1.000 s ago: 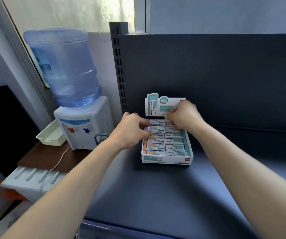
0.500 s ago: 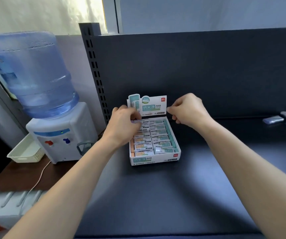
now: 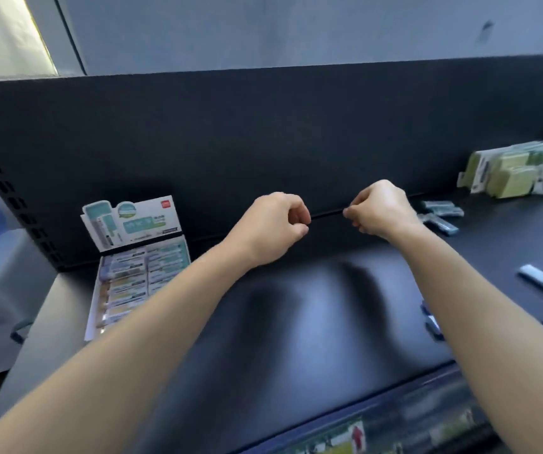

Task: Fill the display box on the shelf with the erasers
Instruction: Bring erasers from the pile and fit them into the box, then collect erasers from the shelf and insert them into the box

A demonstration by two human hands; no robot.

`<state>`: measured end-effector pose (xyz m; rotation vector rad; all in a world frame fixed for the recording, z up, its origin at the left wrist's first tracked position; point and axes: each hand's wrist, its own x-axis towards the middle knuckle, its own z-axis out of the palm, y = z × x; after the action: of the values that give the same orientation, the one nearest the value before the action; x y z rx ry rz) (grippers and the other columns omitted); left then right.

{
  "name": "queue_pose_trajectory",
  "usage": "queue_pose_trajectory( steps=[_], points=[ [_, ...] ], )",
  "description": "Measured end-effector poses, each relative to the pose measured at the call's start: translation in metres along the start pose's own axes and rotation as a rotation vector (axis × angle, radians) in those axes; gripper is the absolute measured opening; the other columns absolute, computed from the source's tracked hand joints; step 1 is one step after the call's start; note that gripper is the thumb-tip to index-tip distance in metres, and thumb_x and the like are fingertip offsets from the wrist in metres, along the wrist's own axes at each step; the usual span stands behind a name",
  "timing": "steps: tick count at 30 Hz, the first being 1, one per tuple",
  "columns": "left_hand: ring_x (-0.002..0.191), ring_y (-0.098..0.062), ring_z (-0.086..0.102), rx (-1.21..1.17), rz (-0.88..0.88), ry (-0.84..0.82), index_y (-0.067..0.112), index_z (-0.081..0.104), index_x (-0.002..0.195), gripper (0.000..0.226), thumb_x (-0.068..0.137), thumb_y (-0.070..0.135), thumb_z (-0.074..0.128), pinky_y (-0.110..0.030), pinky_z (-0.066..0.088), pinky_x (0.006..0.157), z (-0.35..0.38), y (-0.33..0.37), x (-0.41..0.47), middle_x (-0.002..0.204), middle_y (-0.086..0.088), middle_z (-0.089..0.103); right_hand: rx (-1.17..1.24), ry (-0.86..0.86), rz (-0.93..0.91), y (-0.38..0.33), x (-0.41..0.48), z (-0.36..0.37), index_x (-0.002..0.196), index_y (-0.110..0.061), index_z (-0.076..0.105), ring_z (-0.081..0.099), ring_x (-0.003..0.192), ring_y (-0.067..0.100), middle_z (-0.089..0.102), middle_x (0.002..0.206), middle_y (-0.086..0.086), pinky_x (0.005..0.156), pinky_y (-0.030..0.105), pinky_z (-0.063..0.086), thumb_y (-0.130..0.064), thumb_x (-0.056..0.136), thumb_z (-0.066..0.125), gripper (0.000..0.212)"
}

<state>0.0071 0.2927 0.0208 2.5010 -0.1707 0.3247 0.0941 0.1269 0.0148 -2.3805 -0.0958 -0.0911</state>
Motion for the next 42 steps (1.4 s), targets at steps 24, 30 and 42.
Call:
queue_pose_trajectory(
  steps=[24, 30, 42],
  points=[
    [0.098, -0.027, 0.058, 0.175, -0.294, -0.005, 0.008, 0.061, 0.093, 0.012, 0.084, 0.016, 0.064, -0.034, 0.045, 0.080, 0.142, 0.049, 0.143, 0.105, -0.009, 0.064, -0.198, -0.216, -0.165, 0.118, 0.101, -0.069, 0.100, -0.016, 0.072, 0.064, 0.096, 0.027, 0.071, 0.101, 0.010, 0.075, 0.027, 0.047, -0.018, 0.084, 0.061, 0.019],
    [0.096, -0.025, 0.061, 0.150, -0.377, -0.088, 0.007, 0.062, 0.110, 0.031, 0.080, 0.010, 0.068, -0.031, 0.048, 0.079, 0.126, 0.041, 0.134, 0.108, -0.009, 0.063, -0.368, -0.273, -0.194, 0.107, 0.118, -0.054, 0.100, -0.006, 0.068, 0.063, 0.098, 0.032, 0.069, 0.103, 0.015, 0.072, 0.027, 0.045, -0.013, 0.084, 0.058, 0.021],
    [0.063, -0.019, 0.058, -0.161, -0.370, -0.088, 0.010, 0.066, 0.082, 0.011, 0.076, 0.000, 0.067, -0.032, 0.049, 0.067, 0.078, 0.031, 0.091, 0.074, -0.009, 0.065, -0.561, -0.402, -0.162, 0.071, 0.096, -0.044, 0.099, -0.001, 0.072, 0.052, 0.072, 0.024, 0.061, 0.077, 0.010, 0.057, 0.024, 0.039, -0.026, 0.083, 0.066, 0.031]
  ],
)
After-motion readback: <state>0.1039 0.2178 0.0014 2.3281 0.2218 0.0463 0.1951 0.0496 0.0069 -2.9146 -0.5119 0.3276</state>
